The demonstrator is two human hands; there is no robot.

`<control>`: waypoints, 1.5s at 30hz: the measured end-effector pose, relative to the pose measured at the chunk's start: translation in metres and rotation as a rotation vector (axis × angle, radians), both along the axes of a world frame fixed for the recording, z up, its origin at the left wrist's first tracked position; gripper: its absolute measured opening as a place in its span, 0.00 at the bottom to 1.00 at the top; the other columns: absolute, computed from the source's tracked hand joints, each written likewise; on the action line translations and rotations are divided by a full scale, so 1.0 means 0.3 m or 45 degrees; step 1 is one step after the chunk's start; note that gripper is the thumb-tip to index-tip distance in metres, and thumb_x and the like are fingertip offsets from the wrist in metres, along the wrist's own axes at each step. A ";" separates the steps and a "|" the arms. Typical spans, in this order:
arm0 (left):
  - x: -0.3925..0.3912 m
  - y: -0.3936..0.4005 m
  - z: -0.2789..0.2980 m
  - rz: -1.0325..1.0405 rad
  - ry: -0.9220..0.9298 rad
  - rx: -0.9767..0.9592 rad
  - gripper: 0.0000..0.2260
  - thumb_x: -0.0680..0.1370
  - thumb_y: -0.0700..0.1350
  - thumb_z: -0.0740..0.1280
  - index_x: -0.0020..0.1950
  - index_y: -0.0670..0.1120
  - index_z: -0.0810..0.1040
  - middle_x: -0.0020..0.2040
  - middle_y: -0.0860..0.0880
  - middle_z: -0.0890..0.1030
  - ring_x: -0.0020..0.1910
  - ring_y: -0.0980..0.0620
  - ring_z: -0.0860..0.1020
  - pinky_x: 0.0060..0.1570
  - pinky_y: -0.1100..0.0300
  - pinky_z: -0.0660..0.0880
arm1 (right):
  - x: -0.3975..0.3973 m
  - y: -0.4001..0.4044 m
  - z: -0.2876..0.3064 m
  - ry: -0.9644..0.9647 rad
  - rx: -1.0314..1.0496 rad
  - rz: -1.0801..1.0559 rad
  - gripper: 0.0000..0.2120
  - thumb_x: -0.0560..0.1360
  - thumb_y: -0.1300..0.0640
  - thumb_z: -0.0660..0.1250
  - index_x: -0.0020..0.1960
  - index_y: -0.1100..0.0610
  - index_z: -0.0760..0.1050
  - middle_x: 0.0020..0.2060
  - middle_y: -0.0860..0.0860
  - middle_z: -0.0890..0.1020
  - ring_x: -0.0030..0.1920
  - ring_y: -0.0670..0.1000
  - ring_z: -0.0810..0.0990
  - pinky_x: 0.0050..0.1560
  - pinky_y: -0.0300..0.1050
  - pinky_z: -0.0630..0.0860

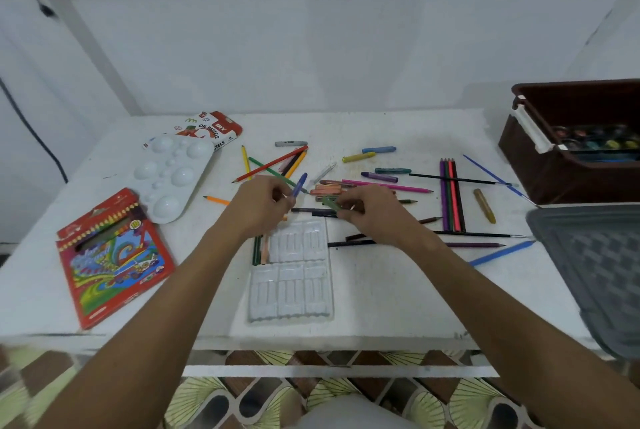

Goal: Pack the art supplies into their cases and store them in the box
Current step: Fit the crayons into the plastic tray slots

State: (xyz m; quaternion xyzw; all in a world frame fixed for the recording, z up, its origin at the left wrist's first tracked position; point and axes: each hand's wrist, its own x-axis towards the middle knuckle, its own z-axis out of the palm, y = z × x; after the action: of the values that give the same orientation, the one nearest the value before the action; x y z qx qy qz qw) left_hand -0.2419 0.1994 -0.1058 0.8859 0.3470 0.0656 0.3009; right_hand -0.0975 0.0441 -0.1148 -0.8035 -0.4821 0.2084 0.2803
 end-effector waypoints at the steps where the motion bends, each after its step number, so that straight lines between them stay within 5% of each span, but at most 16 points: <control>1: -0.025 0.002 0.006 0.050 -0.027 -0.067 0.09 0.77 0.46 0.68 0.55 0.44 0.80 0.43 0.48 0.83 0.40 0.50 0.81 0.46 0.53 0.79 | -0.016 0.013 0.009 -0.014 -0.002 0.039 0.13 0.76 0.55 0.67 0.60 0.54 0.79 0.51 0.48 0.80 0.44 0.44 0.74 0.45 0.33 0.68; 9: -0.213 0.002 -0.010 0.240 -0.015 -0.344 0.05 0.74 0.43 0.70 0.49 0.46 0.81 0.33 0.48 0.84 0.32 0.52 0.82 0.47 0.52 0.81 | -0.143 0.114 0.003 -0.071 -0.014 0.243 0.11 0.75 0.56 0.68 0.55 0.58 0.80 0.42 0.49 0.79 0.37 0.41 0.72 0.35 0.27 0.64; 16: -0.252 -0.050 -0.043 0.236 0.034 -0.444 0.06 0.73 0.44 0.71 0.48 0.44 0.80 0.33 0.48 0.84 0.32 0.51 0.83 0.45 0.52 0.81 | -0.246 0.142 -0.049 0.142 -0.135 0.041 0.10 0.71 0.55 0.71 0.49 0.58 0.80 0.38 0.49 0.79 0.34 0.41 0.76 0.31 0.29 0.69; 20: -0.237 -0.062 -0.051 0.223 0.064 -0.407 0.13 0.73 0.45 0.72 0.57 0.47 0.77 0.34 0.47 0.84 0.31 0.53 0.82 0.43 0.58 0.81 | -0.274 0.150 -0.050 0.213 -0.148 -0.043 0.08 0.70 0.58 0.71 0.47 0.60 0.78 0.40 0.53 0.81 0.37 0.48 0.80 0.41 0.42 0.80; 27: -0.221 -0.073 -0.055 0.189 0.082 -0.269 0.13 0.74 0.47 0.71 0.57 0.47 0.78 0.38 0.48 0.83 0.30 0.53 0.80 0.34 0.63 0.78 | -0.283 0.160 -0.058 0.216 -0.149 -0.116 0.10 0.70 0.59 0.71 0.48 0.64 0.79 0.42 0.58 0.83 0.35 0.51 0.82 0.40 0.46 0.81; 36: -0.213 -0.078 -0.067 0.165 0.077 -0.159 0.12 0.74 0.48 0.70 0.56 0.47 0.81 0.43 0.49 0.80 0.36 0.54 0.76 0.31 0.66 0.66 | -0.266 0.153 -0.072 0.135 -0.120 0.033 0.11 0.75 0.56 0.67 0.57 0.57 0.80 0.44 0.51 0.82 0.33 0.42 0.75 0.32 0.28 0.68; 42: -0.228 -0.057 -0.070 0.077 0.107 -0.154 0.09 0.78 0.46 0.66 0.54 0.47 0.82 0.41 0.49 0.81 0.35 0.54 0.77 0.35 0.63 0.72 | -0.264 0.141 -0.073 0.107 -0.115 0.105 0.09 0.74 0.55 0.68 0.53 0.56 0.82 0.40 0.54 0.81 0.34 0.46 0.74 0.37 0.38 0.73; 45: -0.233 -0.049 -0.068 0.053 0.096 -0.126 0.09 0.77 0.47 0.67 0.56 0.50 0.81 0.39 0.50 0.81 0.34 0.55 0.77 0.34 0.64 0.70 | -0.264 0.135 -0.084 0.062 -0.091 0.138 0.10 0.73 0.56 0.69 0.54 0.56 0.81 0.40 0.54 0.79 0.35 0.45 0.72 0.36 0.34 0.68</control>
State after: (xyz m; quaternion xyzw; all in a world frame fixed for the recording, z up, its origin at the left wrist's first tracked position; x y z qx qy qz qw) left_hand -0.3117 0.1846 -0.1261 0.8644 0.3790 0.0214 0.3296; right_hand -0.1769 0.0845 -0.1400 -0.7804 -0.5102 0.2599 0.2513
